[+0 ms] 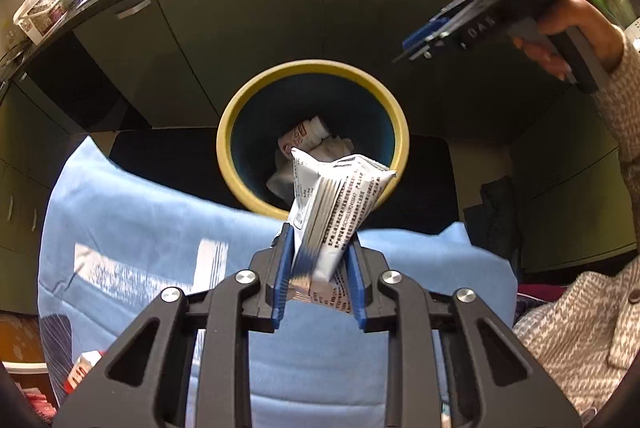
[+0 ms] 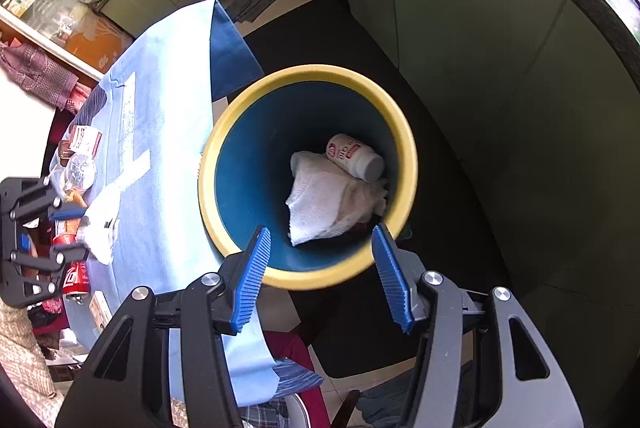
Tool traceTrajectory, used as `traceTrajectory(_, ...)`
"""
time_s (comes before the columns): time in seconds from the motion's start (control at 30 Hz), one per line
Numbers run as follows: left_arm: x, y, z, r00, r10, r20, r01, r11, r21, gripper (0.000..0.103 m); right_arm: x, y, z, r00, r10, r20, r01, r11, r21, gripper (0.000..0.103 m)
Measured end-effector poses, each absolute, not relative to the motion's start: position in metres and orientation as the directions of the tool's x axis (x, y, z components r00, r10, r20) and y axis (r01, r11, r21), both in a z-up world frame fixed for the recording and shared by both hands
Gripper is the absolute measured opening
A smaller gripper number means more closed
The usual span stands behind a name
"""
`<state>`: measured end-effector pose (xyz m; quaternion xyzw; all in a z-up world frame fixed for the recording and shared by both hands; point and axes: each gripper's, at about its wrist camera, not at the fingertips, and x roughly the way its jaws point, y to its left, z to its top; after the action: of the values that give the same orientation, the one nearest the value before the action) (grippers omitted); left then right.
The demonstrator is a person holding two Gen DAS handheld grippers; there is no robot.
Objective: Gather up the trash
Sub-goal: 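Drop the wrapper packet into the bin by opening the left gripper, then grasp the small tape box with the right gripper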
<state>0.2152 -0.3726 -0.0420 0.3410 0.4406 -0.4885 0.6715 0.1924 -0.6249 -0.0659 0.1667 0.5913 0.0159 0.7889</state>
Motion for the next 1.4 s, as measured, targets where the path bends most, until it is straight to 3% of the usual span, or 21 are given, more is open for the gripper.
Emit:
traceTrajectory(0.13,0.234,-0.434,-0.059,0.161,-0.33,-0.93,0.952,0.302,0.057,0.028,0.167,-0.64,-0.062,0.313,0.216,-0.925,0.197,0.938,0.285,0.053)
traceTrajectory(0.23,0.249,-0.464,-0.075,0.197,-0.312,-0.93,0.936,0.343,0.083,0.065,0.145,-0.647,-0.059,0.313,0.195,-0.93,0.208,0.941,0.267,0.056)
traceTrajectory(0.37,0.252,-0.473,-0.078,0.216,-0.299,-0.929,0.926,0.365,0.098,0.065,0.123,-0.648,-0.05,0.318,0.173,-0.932,0.194,0.951,0.243,0.056)
traceTrajectory(0.53,0.231,-0.425,-0.03,0.257,-0.382,-0.888,0.906,0.414,0.084,0.065,0.12,-0.63,-0.049,0.307,0.185,-0.934,0.137,0.962,0.236,0.056)
traceTrajectory(0.7,0.205,-0.339,0.033,0.34,-0.453,-0.824,0.818,0.575,0.021,0.081,0.142,-0.577,-0.056,0.271,0.222,-0.937,0.016,0.972,0.235,0.056)
traceTrajectory(0.97,0.159,-0.179,0.084,0.491,-0.387,-0.781,0.575,0.817,-0.044,0.089,0.148,-0.422,-0.046,0.164,0.352,-0.922,-0.323,0.902,0.287,0.056)
traceTrajectory(1.07,0.132,-0.118,0.093,0.57,-0.376,-0.73,0.471,0.878,-0.084,0.097,0.133,-0.358,-0.053,0.079,0.388,-0.918,-0.42,0.848,0.322,0.056)
traceTrajectory(1.2,0.098,-0.05,0.089,0.668,-0.324,-0.671,0.341,0.934,-0.111,0.096,0.111,-0.29,-0.066,0.016,0.351,-0.936,-0.518,0.804,0.293,0.056)
traceTrajectory(1.4,0.073,0.001,0.067,0.68,-0.278,-0.678,0.253,0.957,-0.14,0.097,0.099,-0.237,-0.081,-0.026,0.295,-0.955,-0.571,0.78,0.256,0.057)
